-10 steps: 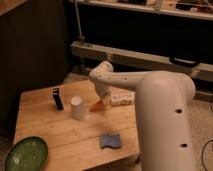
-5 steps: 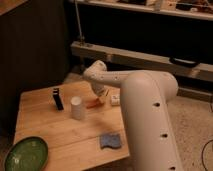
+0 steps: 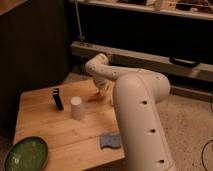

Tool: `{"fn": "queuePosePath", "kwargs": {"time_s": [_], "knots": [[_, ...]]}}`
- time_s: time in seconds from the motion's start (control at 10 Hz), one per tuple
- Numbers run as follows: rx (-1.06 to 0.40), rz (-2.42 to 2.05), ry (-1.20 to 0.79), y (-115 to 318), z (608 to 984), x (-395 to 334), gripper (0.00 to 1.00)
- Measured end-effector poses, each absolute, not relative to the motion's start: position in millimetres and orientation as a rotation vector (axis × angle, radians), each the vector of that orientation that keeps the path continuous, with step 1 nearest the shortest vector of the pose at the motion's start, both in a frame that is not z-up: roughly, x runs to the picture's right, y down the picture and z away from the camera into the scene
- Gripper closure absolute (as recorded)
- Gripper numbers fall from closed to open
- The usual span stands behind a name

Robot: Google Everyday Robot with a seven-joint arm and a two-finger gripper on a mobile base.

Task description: Drag the pepper across the table

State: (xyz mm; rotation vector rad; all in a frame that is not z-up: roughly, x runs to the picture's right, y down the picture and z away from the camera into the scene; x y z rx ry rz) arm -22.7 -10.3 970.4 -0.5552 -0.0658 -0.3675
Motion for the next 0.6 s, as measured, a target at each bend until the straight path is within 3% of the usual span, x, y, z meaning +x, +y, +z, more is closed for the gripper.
{"fn": "queuePosePath", "kwargs": {"time_s": [0.6], "knots": [[-0.689, -0.429, -0.345, -19, 1000, -22, 0.85]]}}
